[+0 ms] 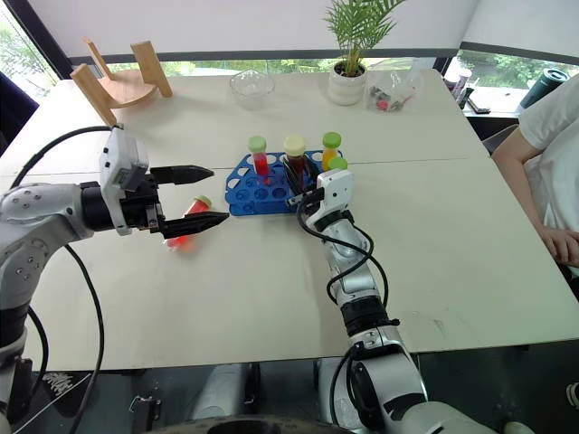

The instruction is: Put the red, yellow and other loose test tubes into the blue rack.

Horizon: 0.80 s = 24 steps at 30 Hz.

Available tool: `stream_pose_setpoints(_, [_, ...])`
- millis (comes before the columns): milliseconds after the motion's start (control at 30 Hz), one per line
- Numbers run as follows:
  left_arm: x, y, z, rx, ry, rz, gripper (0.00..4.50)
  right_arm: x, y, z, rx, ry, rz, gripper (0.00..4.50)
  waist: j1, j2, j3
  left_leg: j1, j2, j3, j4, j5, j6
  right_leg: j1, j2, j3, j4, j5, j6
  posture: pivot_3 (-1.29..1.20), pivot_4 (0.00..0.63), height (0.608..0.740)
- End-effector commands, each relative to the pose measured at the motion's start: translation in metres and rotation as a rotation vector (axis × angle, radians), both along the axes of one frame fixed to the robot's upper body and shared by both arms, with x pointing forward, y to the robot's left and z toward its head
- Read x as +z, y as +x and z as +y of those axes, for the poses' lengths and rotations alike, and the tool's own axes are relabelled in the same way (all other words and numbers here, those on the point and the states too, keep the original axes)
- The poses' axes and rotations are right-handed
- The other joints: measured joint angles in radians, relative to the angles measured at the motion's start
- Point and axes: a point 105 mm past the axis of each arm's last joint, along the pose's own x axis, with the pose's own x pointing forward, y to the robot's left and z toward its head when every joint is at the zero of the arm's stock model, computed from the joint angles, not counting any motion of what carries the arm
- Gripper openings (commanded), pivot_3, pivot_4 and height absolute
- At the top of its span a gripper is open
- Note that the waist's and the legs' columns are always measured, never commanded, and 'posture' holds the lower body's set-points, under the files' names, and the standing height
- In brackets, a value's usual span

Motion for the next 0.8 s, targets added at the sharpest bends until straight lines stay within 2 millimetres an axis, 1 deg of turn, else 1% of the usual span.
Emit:
stream_pose_setpoints(33, [0.01, -0.003, -0.006, -0.025, 0.002, -0.05, 4.5, -0.005, 0.001, -0.004, -0.011, -0.001, 0.023, 0.84, 0.001, 0.0, 0.0, 0.0, 0.0, 0.0, 0.0, 0.0, 0.0, 0.0, 0.0, 0.0, 0.0, 0.0, 0.0, 0.0, 0.15, 0.74])
stream_pose_setpoints(300, [0.01, -0.003, -0.006, -0.029, 0.001, -0.05, 4.5, -0.008, 0.004, -0.002, 0.002, 0.005, 0.05, 0.84, 0.001, 0.0, 0.0, 0.0, 0.0, 0.0, 0.0, 0.0, 0.0, 0.0, 0.0, 0.0, 0.0, 0.0, 0.0, 0.0, 0.15, 0.74])
stream_pose_setpoints(367, [0.009, -0.003, -0.006, -0.028, 0.002, -0.046, 4.5, -0.01, 0.002, -0.001, 0.017, 0.007, 0.059, 1.91, 0.001, 0.0, 0.0, 0.0, 0.0, 0.0, 0.0, 0.0, 0.0, 0.0, 0.0, 0.0, 0.0, 0.0, 0.0, 0.0, 0.15, 0.74])
stream_pose_setpoints(400, [0.008, -0.004, -0.006, -0.027, 0.003, -0.044, 4.5, -0.01, 0.001, -0.001, 0.021, 0.006, 0.057, 2.26, 0.001, 0.0, 0.0, 0.0, 0.0, 0.0, 0.0, 0.0, 0.0, 0.0, 0.0, 0.0, 0.0, 0.0, 0.0, 0.0, 0.15, 0.74])
stream_pose_setpoints(433, [0.007, -0.004, -0.005, -0.023, 0.004, -0.041, 4.5, -0.01, -0.001, -0.002, 0.019, -0.002, 0.052, 2.8, 0.0, 0.0, 0.0, 0.0, 0.0, 0.0, 0.0, 0.0, 0.0, 0.0, 0.0, 0.0, 0.0, 0.0, 0.0, 0.0, 0.15, 0.74])
stream_pose_setpoints(467, [0.006, -0.004, -0.004, -0.016, 0.004, -0.038, 4.5, -0.01, -0.002, -0.003, 0.015, -0.011, 0.047, 3.24, 0.0, 0.0, 0.0, 0.0, 0.0, 0.0, 0.0, 0.0, 0.0, 0.0, 0.0, 0.0, 0.0, 0.0, 0.0, 0.0, 0.15, 0.74])
stream_pose_setpoints(533, [0.004, -0.004, -0.001, 0.002, 0.009, -0.034, 4.5, -0.009, -0.007, -0.005, 0.01, -0.039, 0.037, 4.38, 0.001, 0.0, 0.0, 0.0, 0.0, 0.0, -0.001, 0.0, 0.0, -0.001, 0.0, 0.0, 0.0, 0.0, 0.0, 0.0, 0.15, 0.74])
stream_pose_setpoints(600, [0.001, -0.005, 0.002, 0.021, 0.014, -0.02, 4.5, -0.009, -0.015, -0.007, 0.022, -0.058, 0.045, 4.45, 0.001, 0.0, 0.0, -0.001, 0.0, 0.0, -0.001, 0.0, 0.0, -0.001, 0.0, 0.0, 0.0, 0.0, 0.0, 0.0, 0.15, 0.74])
stream_pose_setpoints(667, [-0.004, -0.002, 0.011, 0.072, 0.054, -0.012, 4.5, -0.007, -0.027, -0.011, 0.049, -0.074, 0.058, 4.45, 0.002, 0.0, 0.0, -0.001, 0.0, 0.0, -0.001, 0.0, 0.0, -0.001, 0.0, 0.0, 0.0, 0.0, 0.0, 0.0, 0.15, 0.74])
stream_pose_setpoints(733, [-0.009, 0.006, 0.02, 0.138, 0.112, -0.025, 4.5, -0.006, -0.039, -0.014, 0.083, -0.1, 0.083, 4.45, 0.003, 0.0, 0.0, -0.001, 0.0, 0.0, 0.0, 0.0, 0.0, -0.001, 0.0, 0.0, 0.0, 0.0, 0.0, 0.0, 0.15, 0.74])
stream_pose_setpoints(800, [-0.014, 0.018, 0.033, 0.219, 0.191, -0.026, 4.5, -0.008, -0.06, -0.018, 0.186, -0.168, 0.132, 4.45, 0.005, 0.0, 0.0, -0.001, 0.0, 0.0, 0.0, 0.0, 0.0, -0.001, 0.0, 0.0, 0.0, 0.0, 0.0, 0.0, 0.15, 0.74])
